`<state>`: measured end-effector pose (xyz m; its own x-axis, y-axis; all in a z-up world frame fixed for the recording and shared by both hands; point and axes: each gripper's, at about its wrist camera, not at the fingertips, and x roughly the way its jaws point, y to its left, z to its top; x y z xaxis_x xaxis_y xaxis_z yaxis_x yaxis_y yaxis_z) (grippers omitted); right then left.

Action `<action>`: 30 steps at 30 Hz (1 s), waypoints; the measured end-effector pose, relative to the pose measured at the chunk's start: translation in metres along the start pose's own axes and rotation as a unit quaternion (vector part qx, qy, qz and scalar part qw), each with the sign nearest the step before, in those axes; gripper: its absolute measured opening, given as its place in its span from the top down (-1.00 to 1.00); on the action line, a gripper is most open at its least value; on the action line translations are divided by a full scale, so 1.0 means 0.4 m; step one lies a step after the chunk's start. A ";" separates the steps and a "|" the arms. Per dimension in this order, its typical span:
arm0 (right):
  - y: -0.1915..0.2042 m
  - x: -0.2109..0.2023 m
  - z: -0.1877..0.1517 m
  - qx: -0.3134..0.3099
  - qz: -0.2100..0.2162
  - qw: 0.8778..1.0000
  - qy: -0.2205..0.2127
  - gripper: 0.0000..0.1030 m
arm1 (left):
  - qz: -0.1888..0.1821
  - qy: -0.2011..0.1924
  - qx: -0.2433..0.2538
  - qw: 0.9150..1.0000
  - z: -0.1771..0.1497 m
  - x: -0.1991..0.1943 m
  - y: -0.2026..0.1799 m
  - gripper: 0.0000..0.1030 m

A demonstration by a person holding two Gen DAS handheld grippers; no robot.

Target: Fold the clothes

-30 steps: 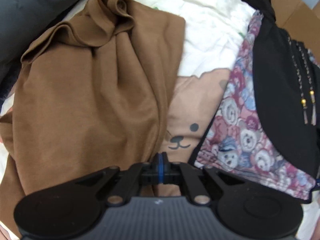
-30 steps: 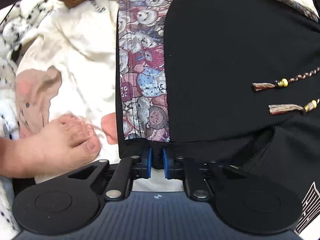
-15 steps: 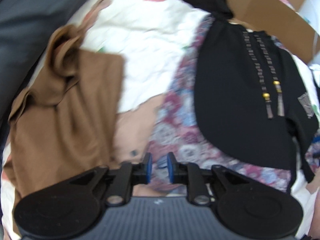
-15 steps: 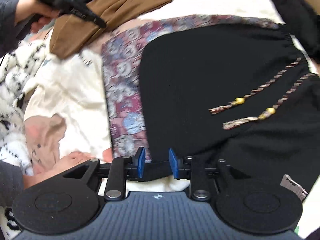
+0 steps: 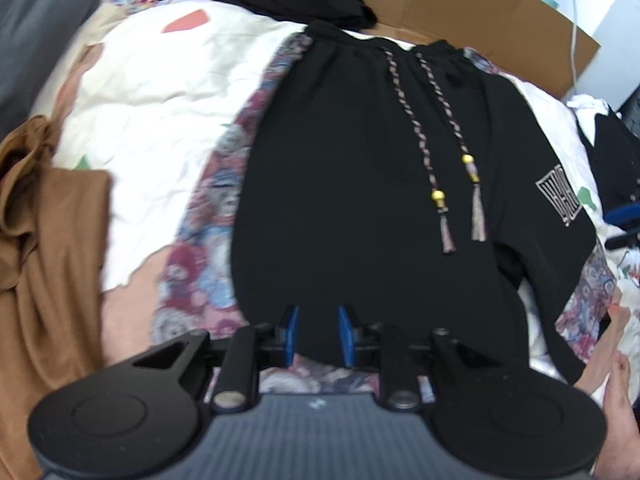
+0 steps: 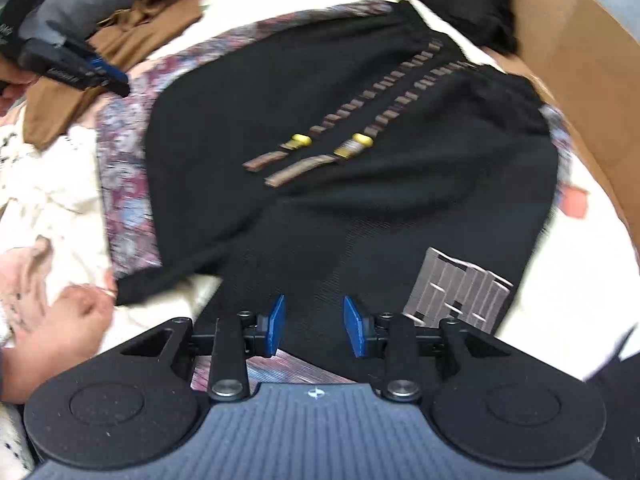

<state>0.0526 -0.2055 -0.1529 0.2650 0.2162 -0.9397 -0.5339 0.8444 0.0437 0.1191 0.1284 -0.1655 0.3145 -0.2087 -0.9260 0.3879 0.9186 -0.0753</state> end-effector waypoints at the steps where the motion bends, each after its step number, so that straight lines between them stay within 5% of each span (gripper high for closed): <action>1: -0.020 -0.006 -0.009 0.006 -0.005 1.000 -0.003 0.28 | 0.000 0.000 0.005 1.000 0.003 0.004 -0.015 0.46; 13: -0.275 -0.015 -0.152 0.097 -0.077 0.992 0.003 0.28 | -0.017 0.008 0.055 0.998 0.060 0.051 -0.193 0.17; 21: -0.318 0.054 -0.238 0.153 -0.034 0.987 0.035 0.10 | -0.024 0.021 0.087 0.996 0.073 0.115 -0.294 -0.17; 30: -0.271 0.151 -0.298 0.163 -0.015 0.983 0.082 0.05 | -0.032 0.035 0.087 0.995 0.064 0.149 -0.313 -0.21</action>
<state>0.0306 -0.3423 -0.2549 0.1287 0.1298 -0.9832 -0.2351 0.9671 0.0969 0.1116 -0.0075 -0.2017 0.2262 -0.2347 -0.9454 0.5504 0.8315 -0.0747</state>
